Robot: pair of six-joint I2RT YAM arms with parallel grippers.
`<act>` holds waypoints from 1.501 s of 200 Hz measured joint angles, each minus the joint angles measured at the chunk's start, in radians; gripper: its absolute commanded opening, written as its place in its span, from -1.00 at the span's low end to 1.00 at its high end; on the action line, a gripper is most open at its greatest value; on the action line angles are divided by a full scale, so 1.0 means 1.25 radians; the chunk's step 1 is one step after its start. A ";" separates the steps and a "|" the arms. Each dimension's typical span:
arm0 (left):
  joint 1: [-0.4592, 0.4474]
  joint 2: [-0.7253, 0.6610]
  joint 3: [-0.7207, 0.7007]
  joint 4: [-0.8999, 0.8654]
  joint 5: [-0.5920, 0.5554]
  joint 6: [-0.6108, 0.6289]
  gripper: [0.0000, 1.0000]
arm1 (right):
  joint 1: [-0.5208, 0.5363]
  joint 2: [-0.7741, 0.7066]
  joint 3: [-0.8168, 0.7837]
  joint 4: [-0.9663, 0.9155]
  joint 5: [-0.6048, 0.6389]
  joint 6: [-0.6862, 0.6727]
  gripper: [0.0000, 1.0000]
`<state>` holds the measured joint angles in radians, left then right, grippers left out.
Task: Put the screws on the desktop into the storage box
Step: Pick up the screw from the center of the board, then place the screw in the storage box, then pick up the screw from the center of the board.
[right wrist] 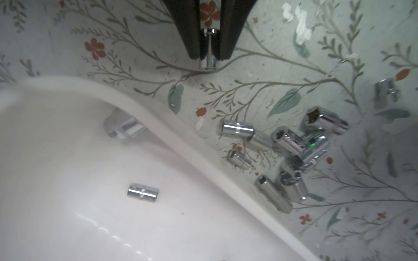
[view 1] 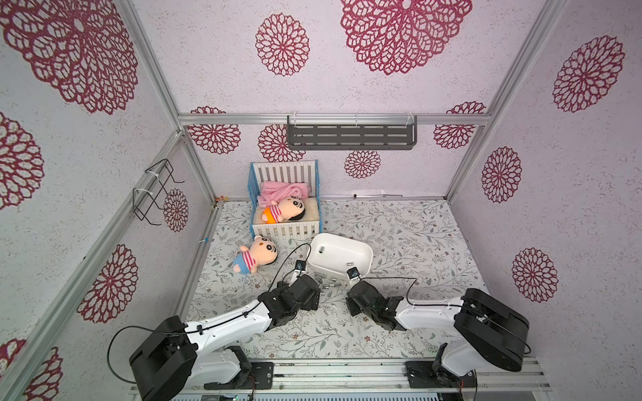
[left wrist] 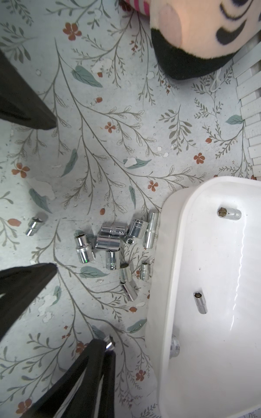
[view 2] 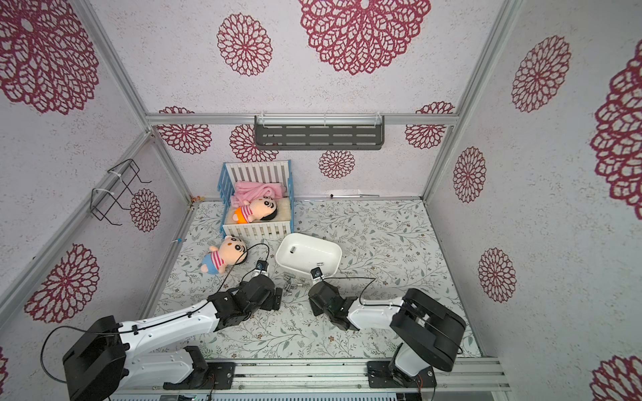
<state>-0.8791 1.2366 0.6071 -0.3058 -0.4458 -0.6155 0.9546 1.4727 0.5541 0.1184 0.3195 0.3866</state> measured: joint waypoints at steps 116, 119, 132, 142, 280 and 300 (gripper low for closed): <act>-0.006 0.025 0.015 -0.012 -0.038 0.002 0.99 | -0.117 0.015 0.207 -0.024 -0.006 0.008 -0.63; -0.007 0.025 0.015 -0.012 -0.038 0.002 0.99 | -0.123 0.028 0.214 -0.024 -0.005 0.008 -0.62; -0.008 0.027 0.015 -0.013 -0.038 0.002 0.98 | -0.146 0.078 0.239 -0.036 -0.005 0.009 -0.54; -0.008 0.028 0.017 -0.019 -0.038 0.002 0.98 | -0.158 0.103 0.253 -0.046 -0.006 0.012 -0.50; -0.010 0.052 0.055 -0.090 -0.064 -0.038 0.77 | -0.180 -0.355 -0.118 0.035 -0.038 0.014 -0.16; -0.013 0.050 0.054 -0.103 -0.032 -0.084 0.67 | -0.180 -0.384 -0.194 0.070 -0.022 0.013 -0.18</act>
<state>-0.8955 1.2991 0.6750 -0.4343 -0.4858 -0.7204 0.7296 0.9924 0.3119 0.2054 0.2916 0.4034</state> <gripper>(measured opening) 0.855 0.416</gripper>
